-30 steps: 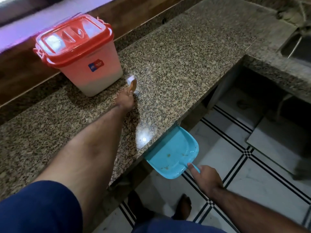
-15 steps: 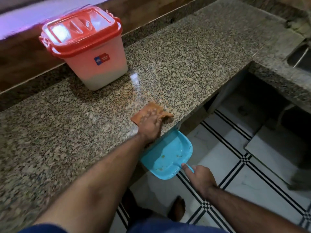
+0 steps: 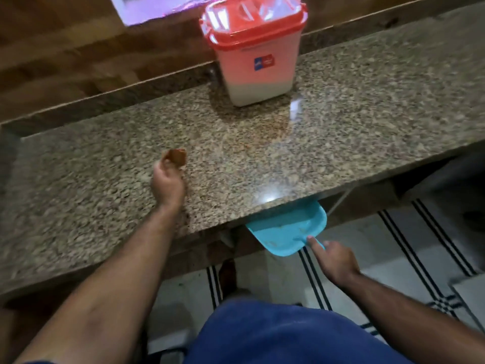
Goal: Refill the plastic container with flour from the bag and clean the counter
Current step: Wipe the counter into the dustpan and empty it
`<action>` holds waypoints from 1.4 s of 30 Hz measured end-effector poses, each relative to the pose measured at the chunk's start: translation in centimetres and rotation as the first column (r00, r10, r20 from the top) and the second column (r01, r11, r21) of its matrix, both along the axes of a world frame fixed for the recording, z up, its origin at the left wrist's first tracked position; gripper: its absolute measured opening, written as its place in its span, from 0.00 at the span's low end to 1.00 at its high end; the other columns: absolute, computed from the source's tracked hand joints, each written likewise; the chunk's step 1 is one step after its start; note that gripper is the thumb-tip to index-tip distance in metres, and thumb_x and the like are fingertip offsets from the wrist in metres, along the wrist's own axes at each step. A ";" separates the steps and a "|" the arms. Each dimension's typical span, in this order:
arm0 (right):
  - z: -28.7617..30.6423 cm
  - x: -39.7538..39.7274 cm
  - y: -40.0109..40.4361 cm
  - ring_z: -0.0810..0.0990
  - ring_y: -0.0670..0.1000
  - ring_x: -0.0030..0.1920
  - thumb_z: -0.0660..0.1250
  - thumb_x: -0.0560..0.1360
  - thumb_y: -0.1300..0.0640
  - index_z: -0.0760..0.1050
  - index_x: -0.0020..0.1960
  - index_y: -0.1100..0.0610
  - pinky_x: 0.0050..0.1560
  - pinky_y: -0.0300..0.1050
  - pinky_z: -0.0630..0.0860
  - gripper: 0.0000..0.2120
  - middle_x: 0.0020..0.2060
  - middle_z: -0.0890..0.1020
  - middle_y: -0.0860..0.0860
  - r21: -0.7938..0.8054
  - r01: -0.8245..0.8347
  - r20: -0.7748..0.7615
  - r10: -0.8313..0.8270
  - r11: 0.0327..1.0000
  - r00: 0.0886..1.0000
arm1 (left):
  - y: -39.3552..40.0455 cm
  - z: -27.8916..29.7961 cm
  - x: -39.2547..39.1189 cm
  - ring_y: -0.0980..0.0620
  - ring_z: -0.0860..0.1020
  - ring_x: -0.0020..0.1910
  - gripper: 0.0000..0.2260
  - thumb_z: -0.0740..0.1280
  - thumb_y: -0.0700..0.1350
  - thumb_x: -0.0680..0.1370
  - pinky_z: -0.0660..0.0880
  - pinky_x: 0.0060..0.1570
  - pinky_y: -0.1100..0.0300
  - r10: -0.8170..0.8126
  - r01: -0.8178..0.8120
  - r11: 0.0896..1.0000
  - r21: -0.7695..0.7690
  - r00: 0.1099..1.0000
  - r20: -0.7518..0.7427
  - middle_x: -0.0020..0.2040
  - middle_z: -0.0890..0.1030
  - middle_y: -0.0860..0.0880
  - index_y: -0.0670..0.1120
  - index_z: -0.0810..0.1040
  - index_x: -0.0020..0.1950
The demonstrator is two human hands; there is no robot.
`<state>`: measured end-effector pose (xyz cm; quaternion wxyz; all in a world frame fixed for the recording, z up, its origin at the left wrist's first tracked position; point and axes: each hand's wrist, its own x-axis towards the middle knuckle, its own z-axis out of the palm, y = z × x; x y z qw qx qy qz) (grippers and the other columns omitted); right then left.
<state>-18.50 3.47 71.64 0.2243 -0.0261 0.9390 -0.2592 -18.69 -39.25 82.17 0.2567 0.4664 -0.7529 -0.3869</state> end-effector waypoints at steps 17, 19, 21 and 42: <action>1.0 -1.4 -3.8 0.79 0.58 0.37 0.57 0.82 0.30 0.72 0.30 0.55 0.37 0.50 0.68 0.34 0.28 0.78 0.51 0.011 -0.049 0.032 0.049 0.999 0.998 | 13.9 -1.5 0.4 0.60 0.78 0.31 0.15 0.61 0.56 0.87 0.73 0.25 0.65 -0.456 0.432 0.746 0.507 0.886 -0.085 0.51 0.82 0.55 0.52 0.79 0.70; 0.9 -1.5 -3.7 0.79 0.56 0.34 0.58 0.82 0.30 0.70 0.28 0.55 0.34 0.49 0.67 0.35 0.26 0.77 0.51 0.002 -0.025 0.035 0.025 1.000 0.999 | 15.4 -1.7 -1.4 0.62 0.83 0.41 0.17 0.63 0.52 0.88 0.79 0.35 0.66 -0.501 0.505 0.664 0.552 0.848 -0.174 0.55 0.85 0.57 0.58 0.75 0.77; 0.9 -1.8 -3.3 0.77 0.55 0.32 0.59 0.81 0.29 0.68 0.27 0.55 0.31 0.47 0.65 0.35 0.25 0.75 0.49 0.002 -0.021 0.027 0.021 1.000 0.999 | 14.8 -0.2 -2.3 0.53 0.87 0.49 0.12 0.65 0.51 0.87 0.85 0.43 0.55 -0.323 0.435 0.580 0.688 0.899 -0.296 0.56 0.88 0.49 0.61 0.79 0.70; 2.3 -3.3 2.7 0.79 0.55 0.35 0.56 0.80 0.26 0.73 0.33 0.56 0.32 0.47 0.66 0.35 0.30 0.80 0.51 0.067 0.118 0.035 -0.121 0.991 0.992 | 25.7 -2.4 -10.7 0.45 0.84 0.39 0.14 0.58 0.54 0.86 0.86 0.40 0.43 -0.719 0.684 0.695 0.222 0.665 0.200 0.45 0.85 0.49 0.52 0.82 0.57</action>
